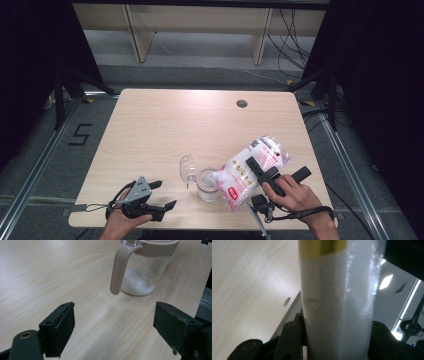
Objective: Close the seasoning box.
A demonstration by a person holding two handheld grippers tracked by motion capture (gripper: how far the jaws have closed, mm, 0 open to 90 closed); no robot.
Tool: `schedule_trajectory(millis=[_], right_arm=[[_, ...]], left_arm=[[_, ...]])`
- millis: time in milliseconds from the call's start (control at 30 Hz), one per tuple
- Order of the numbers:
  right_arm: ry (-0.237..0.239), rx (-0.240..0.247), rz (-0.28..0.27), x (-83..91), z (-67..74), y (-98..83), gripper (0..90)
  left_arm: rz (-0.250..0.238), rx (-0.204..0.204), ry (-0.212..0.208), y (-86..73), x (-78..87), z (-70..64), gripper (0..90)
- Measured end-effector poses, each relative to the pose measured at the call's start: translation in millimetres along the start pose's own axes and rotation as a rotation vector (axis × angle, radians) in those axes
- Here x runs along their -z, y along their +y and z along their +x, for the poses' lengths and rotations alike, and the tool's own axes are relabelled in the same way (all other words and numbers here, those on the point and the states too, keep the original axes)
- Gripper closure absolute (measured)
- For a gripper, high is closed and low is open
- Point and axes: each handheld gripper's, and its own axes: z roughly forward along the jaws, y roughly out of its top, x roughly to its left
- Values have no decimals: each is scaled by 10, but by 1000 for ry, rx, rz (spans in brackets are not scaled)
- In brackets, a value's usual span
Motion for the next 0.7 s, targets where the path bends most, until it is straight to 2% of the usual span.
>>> schedule_trajectory(millis=[200, 233, 300, 367, 400, 433, 533, 567, 700], right_arm=[[4, -16, 8, 2, 10, 3, 646], [2, -15, 9, 2, 12, 3, 647], [7, -14, 9, 2, 13, 1, 649], [8, -12, 10, 3, 13, 2, 651], [8, -13, 10, 4, 13, 3, 652], [1, -16, 8, 5, 14, 3, 655], [0, -2, -4, -3, -1, 2, 657], [2, -7, -1, -2, 2, 1, 658], [8, -20, 7, 0, 13, 0, 662]], left_arm=[[-1, 2, -2, -1, 1, -1, 171], [-5, -18, -10, 2, -3, 15, 171], [1, 0, -2, -1, 0, 0, 171], [3, -5, -2, -1, 0, -2, 171], [3, -28, -5, 4, 3, 13, 171], [0, -1, -1, -1, 1, 0, 171], [-1, -14, -4, 1, 1, 9, 171], [1, -2, -1, -1, 1, 1, 171], [-3, 3, -6, -1, 0, -1, 171]])
